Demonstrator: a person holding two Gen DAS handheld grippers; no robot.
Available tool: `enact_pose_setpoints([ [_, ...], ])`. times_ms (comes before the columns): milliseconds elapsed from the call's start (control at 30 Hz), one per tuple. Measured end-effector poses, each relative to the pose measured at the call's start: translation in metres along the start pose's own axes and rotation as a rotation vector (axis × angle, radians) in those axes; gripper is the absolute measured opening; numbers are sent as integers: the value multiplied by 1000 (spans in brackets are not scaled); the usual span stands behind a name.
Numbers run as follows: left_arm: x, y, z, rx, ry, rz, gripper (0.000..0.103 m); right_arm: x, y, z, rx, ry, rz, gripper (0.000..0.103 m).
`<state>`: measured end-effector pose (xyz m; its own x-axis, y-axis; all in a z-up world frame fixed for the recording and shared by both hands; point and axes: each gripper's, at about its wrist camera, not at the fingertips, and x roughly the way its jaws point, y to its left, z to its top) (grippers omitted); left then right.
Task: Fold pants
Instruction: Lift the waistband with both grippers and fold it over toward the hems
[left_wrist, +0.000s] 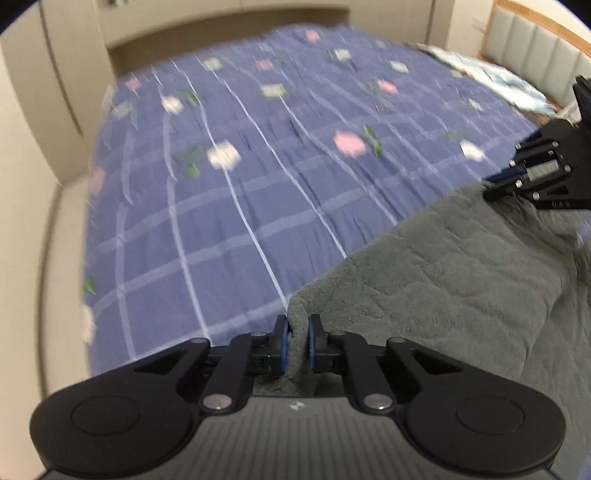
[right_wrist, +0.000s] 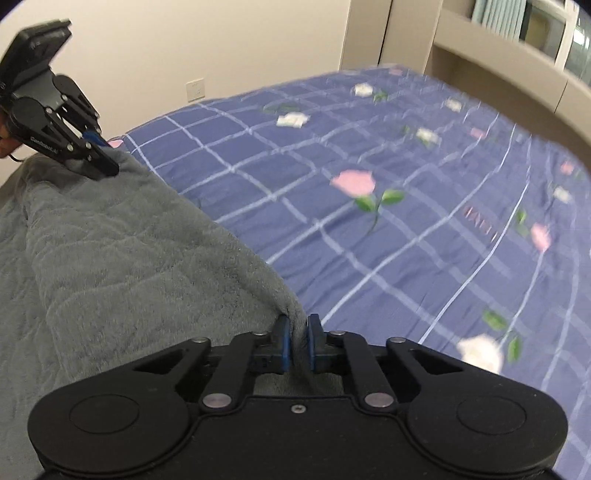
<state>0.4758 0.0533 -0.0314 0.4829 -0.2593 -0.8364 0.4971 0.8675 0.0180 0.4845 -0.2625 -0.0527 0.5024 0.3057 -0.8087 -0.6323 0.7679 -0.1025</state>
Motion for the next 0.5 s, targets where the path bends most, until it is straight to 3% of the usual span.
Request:
enact_pose_setpoints([
  [233, -28, 10, 25, -51, -167, 162, 10, -15, 6, 38, -103, -140, -213, 6],
  [367, -2, 19, 29, -76, -125, 198, 10, 13, 9, 61, -177, -153, -329, 6],
  [500, 25, 27, 22, -110, -91, 179, 10, 61, 5, 64, -180, -54, -304, 6],
])
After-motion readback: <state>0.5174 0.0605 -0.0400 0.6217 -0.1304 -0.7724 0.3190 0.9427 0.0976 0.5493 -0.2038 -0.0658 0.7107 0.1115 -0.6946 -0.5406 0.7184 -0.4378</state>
